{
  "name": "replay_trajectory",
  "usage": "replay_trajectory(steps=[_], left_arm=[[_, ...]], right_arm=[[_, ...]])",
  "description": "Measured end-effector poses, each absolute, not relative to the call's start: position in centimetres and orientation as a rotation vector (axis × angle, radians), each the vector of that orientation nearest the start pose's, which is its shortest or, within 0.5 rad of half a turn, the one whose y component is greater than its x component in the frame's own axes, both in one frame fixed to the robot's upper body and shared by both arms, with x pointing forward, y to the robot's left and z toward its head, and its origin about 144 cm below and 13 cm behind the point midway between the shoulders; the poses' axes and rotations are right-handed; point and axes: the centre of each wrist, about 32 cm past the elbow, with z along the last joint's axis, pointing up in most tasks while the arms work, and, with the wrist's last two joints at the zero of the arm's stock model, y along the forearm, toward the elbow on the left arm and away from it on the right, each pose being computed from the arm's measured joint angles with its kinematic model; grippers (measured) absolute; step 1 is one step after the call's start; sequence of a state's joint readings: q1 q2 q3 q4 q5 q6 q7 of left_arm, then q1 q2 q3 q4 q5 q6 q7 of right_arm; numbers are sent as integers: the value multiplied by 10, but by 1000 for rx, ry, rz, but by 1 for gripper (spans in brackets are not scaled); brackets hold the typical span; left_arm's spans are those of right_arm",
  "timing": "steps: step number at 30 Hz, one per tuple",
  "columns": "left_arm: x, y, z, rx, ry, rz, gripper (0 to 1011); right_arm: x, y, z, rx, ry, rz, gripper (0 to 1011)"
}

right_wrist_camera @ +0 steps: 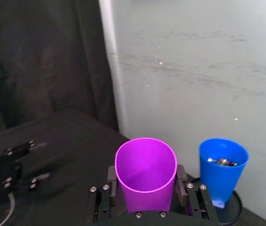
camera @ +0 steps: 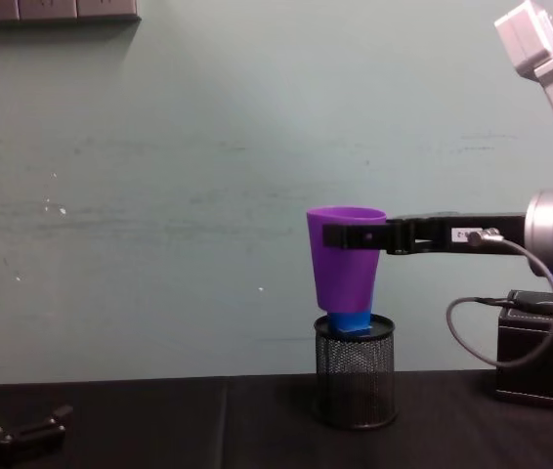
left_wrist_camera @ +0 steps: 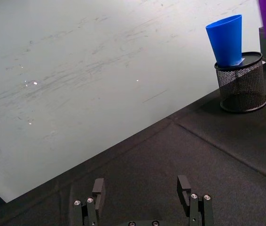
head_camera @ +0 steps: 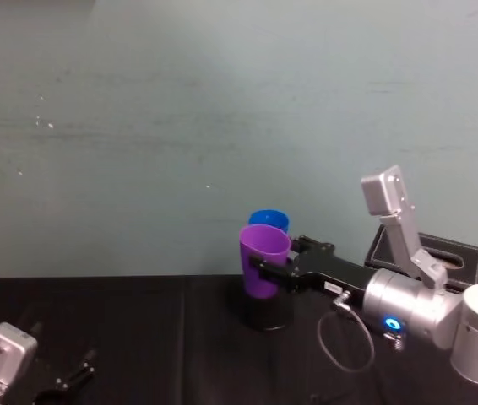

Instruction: Pick up one cup with a gripper and tap it against the other cup.

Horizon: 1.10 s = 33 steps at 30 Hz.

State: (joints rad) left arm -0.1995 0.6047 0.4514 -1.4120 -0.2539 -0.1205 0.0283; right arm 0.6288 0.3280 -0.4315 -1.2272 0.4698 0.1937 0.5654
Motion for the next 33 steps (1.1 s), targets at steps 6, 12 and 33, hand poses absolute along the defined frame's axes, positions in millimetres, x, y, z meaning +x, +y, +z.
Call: replay_trajectory(steps=[6, 12, 33], left_arm=[[489, 310, 1140, 304, -285, 1248, 1004], [489, 310, 1140, 304, -285, 1248, 1005], [489, 310, 1140, 304, -285, 1248, 1005]], right_arm=[[588, -240, 1258, -88, 29, -709, 723], [572, -243, 1254, -102, 55, -685, 723], [558, -243, 1245, -137, 89, -661, 723]])
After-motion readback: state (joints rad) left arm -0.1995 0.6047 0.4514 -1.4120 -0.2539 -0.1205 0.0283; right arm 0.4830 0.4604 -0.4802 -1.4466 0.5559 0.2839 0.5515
